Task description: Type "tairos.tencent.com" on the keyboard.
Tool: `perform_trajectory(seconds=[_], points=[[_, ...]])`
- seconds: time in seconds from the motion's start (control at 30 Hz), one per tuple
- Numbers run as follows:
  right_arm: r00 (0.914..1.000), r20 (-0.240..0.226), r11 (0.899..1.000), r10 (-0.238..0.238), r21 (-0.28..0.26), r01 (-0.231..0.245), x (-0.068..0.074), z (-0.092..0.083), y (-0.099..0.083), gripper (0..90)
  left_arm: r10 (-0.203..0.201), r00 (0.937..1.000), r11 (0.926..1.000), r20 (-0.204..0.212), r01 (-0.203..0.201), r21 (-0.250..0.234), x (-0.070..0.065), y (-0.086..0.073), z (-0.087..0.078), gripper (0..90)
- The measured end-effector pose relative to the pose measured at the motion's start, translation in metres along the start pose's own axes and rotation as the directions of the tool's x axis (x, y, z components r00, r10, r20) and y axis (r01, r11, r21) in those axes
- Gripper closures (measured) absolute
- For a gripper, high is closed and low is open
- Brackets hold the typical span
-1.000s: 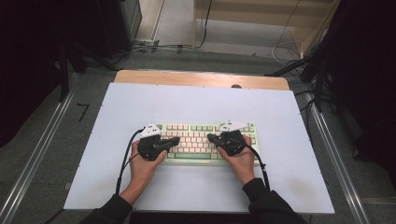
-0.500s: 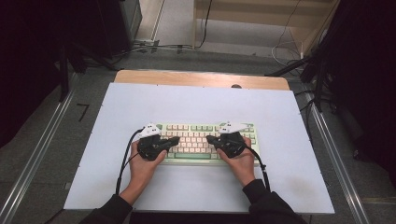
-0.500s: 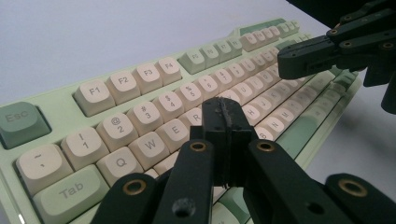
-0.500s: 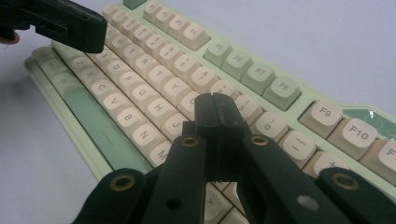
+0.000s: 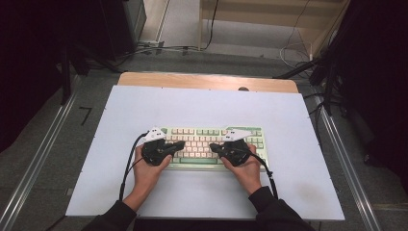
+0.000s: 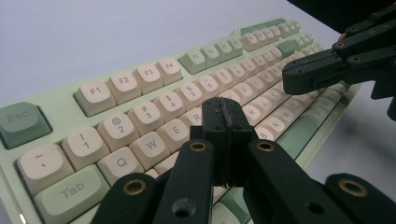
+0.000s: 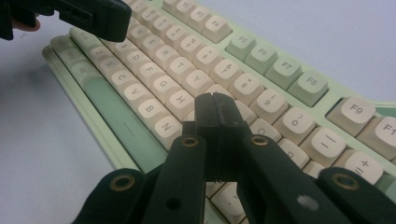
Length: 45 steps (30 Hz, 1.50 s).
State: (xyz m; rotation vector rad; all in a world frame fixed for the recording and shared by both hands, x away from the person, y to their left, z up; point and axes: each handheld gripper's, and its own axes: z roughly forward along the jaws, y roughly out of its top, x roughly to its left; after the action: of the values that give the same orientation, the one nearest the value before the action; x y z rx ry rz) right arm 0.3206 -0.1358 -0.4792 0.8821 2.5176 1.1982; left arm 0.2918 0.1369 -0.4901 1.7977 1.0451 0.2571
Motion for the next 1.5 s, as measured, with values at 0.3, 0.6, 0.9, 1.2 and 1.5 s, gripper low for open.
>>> perform_trajectory(seconds=[0.3,0.6,0.9,1.2,1.5], points=[[1.0,-0.009,1.0,-0.002,0.016,0.002,0.0034,0.0021,-0.0034,87.7,0.0,1.0,1.0,0.0,0.0,0.0,-0.0001,-0.0002,0.0005,90.0],[0.9998,-0.017,1.0,-0.007,0.02,0.007,0.005,0.0029,-0.0042,87.7,-0.001,1.0,1.0,0.001,0.001,0.001,0.0,-0.0003,0.0008,90.0],[0.9997,-0.022,1.0,-0.006,0.023,0.006,0.0067,0.0042,-0.0051,87.7,-0.002,1.0,1.0,0.0,0.002,0.001,0.0003,-0.0004,0.0009,90.0],[0.9997,-0.023,1.0,-0.008,0.025,0.009,0.0074,0.0051,-0.0057,87.7,-0.004,1.0,1.0,0.0,0.004,0.002,0.0003,-0.0005,0.0011,90.0],[0.9995,-0.027,0.999,-0.017,0.04,0.018,0.0092,0.0095,-0.0088,87.8,-0.003,1.0,1.0,-0.001,0.003,0.002,0.0003,-0.0006,0.0011,90.0]])
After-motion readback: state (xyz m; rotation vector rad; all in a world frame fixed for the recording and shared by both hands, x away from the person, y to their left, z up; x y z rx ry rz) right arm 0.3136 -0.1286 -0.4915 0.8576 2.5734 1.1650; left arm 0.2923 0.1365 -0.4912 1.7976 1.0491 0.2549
